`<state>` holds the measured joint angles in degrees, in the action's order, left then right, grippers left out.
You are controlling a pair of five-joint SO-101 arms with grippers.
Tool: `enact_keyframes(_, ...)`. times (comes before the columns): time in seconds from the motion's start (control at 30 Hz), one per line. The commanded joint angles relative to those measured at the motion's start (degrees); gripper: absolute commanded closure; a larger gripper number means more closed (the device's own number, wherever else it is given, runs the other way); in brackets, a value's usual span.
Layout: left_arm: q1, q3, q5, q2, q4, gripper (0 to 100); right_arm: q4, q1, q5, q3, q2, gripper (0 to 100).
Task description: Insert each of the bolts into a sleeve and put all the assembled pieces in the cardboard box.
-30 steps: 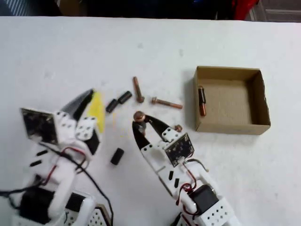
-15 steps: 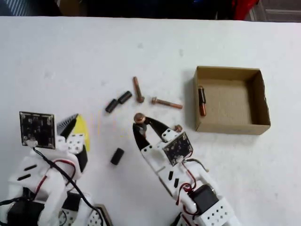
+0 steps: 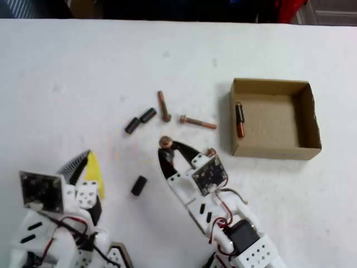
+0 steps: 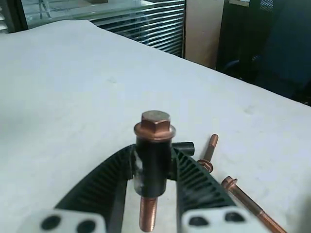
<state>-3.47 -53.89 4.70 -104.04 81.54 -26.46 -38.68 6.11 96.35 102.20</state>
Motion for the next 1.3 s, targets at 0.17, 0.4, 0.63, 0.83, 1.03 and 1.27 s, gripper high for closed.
enact_keyframes(0.17,0.31,-3.78,-0.79,-0.40,-0.44,98,-0.40,0.75,0.00,0.53,0.75,98.1)
enact_keyframes(0.4,0.31,-9.23,-0.79,-0.40,-1.93,98,-0.40,0.75,0.00,0.53,0.84,98.1)
enact_keyframes(0.63,0.31,-15.03,-0.53,-0.40,-6.15,98,-0.40,0.75,0.00,0.53,0.84,98.1)
enact_keyframes(0.83,-0.04,-18.46,-0.35,-0.40,-6.07,98,-0.40,0.66,0.00,0.53,0.84,98.1)
enact_keyframes(1.03,-0.13,-17.67,1.41,-0.40,-5.89,98,-0.13,0.57,0.00,0.53,0.84,98.1)
enact_keyframes(1.27,0.31,-17.58,1.32,-0.40,-4.66,98,-0.31,0.57,0.00,0.53,0.84,98.1)
